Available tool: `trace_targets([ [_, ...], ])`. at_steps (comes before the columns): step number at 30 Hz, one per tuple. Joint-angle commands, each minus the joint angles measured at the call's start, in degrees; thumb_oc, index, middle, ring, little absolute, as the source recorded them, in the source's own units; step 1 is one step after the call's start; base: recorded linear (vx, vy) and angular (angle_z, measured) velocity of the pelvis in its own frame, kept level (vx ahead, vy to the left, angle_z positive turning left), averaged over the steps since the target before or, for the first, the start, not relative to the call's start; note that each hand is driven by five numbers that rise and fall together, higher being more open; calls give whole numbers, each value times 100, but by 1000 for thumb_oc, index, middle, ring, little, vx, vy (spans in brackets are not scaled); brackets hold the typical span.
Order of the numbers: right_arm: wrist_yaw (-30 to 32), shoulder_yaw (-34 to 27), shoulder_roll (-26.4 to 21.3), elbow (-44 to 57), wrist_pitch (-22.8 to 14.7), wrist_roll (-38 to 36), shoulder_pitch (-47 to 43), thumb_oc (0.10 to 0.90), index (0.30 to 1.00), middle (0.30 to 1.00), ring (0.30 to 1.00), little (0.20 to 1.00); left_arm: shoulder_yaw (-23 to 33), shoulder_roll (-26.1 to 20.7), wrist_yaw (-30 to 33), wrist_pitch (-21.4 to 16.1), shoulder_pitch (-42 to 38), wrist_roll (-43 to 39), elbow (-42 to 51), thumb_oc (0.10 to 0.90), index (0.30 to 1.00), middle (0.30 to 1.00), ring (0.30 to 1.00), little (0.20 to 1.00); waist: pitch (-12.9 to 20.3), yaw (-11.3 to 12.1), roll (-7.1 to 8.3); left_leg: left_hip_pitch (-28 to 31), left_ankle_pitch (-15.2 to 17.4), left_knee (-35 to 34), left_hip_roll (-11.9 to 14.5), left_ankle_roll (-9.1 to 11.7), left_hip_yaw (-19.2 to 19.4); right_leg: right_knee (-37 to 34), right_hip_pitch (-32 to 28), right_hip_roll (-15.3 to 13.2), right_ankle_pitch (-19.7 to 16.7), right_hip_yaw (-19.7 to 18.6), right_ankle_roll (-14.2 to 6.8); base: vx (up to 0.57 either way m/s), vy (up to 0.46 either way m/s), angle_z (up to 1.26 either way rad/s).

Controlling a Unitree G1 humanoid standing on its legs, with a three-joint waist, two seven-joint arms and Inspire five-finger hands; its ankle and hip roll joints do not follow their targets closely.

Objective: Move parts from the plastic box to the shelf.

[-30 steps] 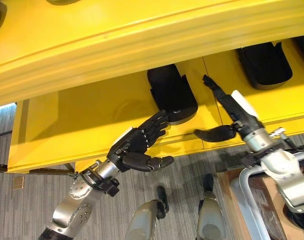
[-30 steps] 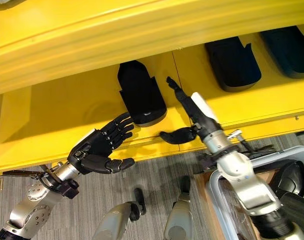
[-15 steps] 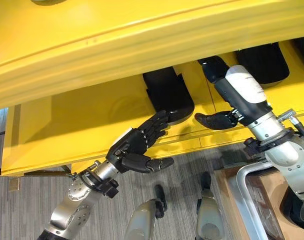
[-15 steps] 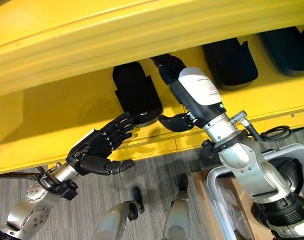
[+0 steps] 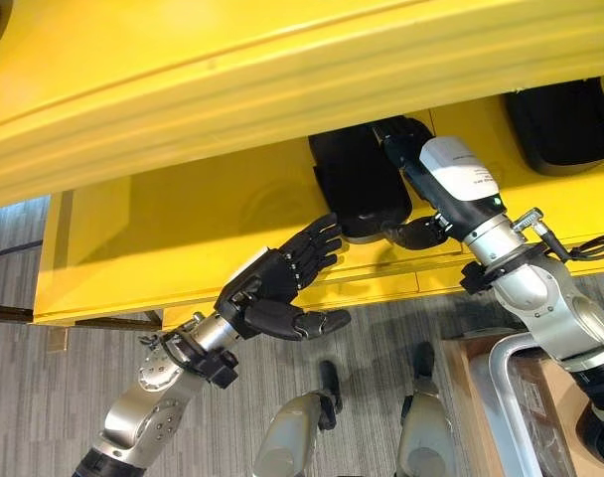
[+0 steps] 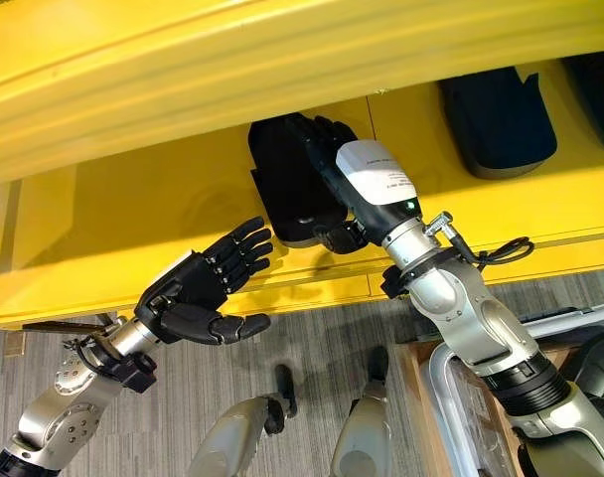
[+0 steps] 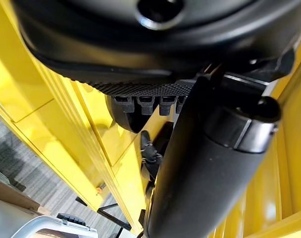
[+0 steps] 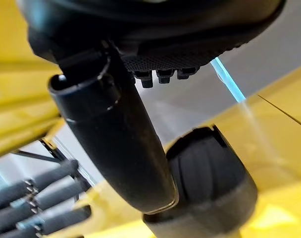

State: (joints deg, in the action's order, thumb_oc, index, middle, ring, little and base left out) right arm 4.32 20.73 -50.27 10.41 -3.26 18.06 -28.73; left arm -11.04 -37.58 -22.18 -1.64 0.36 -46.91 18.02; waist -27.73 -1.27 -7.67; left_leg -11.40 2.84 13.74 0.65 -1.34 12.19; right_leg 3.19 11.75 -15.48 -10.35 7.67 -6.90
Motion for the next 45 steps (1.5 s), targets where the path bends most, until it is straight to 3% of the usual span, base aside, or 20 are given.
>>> trace_targets([
  [1,373,-149,-104,507,-279,182,-737,900,1000,1000,1000,1000,180,-160,-255,-440,-146,-296,698,900,1000,1000,1000,1000,262,139,-40,281,346,-301,-104,-84,-213,1042,-116,3,1216,65,33,-31,0,0],
  [5,245,-47,-232,304,-169,179,-830,900,1000,1000,1000,1000,175,-200,-330,-458,-171,-322,674,900,1000,1000,1000,1000,241,151,-25,247,346,-289,-99,-83,-203,1063,-79,-4,1239,68,27,-38,-13,-1],
  [9,374,34,-316,173,-345,99,-873,900,1000,1000,1000,1000,169,-202,-328,-496,-148,-341,665,900,1000,1000,1000,1000,234,143,-33,252,332,-288,-83,-80,-194,1060,-95,-1,1247,80,34,0,0,0],
  [14,515,-254,-294,463,-620,73,-685,900,1000,1000,1000,1000,239,-149,-246,-489,-125,-367,690,900,1000,1000,1000,1000,224,88,-52,285,306,-358,-85,-59,-185,1027,-104,14,1243,66,23,0,0,0],
  [19,463,-402,-282,684,-581,405,-546,900,1000,1000,1000,1000,322,-114,-331,-464,-59,-359,723,900,1000,1000,1000,1000,238,69,-68,322,308,-406,-90,-55,-173,995,-113,26,1249,52,6,-3,1,1],
  [23,473,-224,-367,466,-685,1078,-740,900,1000,1000,1000,1000,273,-75,-395,-450,-60,-314,715,900,1000,1000,1000,1000,263,103,-104,339,318,-399,-104,-55,-166,984,-145,22,1276,60,7,-4,2,2],
  [33,604,144,-590,97,-765,1689,-1140,900,1000,1000,1000,1000,243,-186,-522,-437,-145,-441,644,900,1000,1000,1000,1000,239,187,-163,270,337,-318,-152,-47,-222,1067,-126,-9,1326,106,27,0,0,0],
  [45,504,650,-684,-234,-602,1643,-1378,900,1000,1000,1000,1000,175,-287,-650,-468,-237,-444,589,900,1000,1000,1000,1000,112,264,-121,96,336,-188,-148,-52,-246,1193,0,-30,1353,147,36,-10,-10,1],
])
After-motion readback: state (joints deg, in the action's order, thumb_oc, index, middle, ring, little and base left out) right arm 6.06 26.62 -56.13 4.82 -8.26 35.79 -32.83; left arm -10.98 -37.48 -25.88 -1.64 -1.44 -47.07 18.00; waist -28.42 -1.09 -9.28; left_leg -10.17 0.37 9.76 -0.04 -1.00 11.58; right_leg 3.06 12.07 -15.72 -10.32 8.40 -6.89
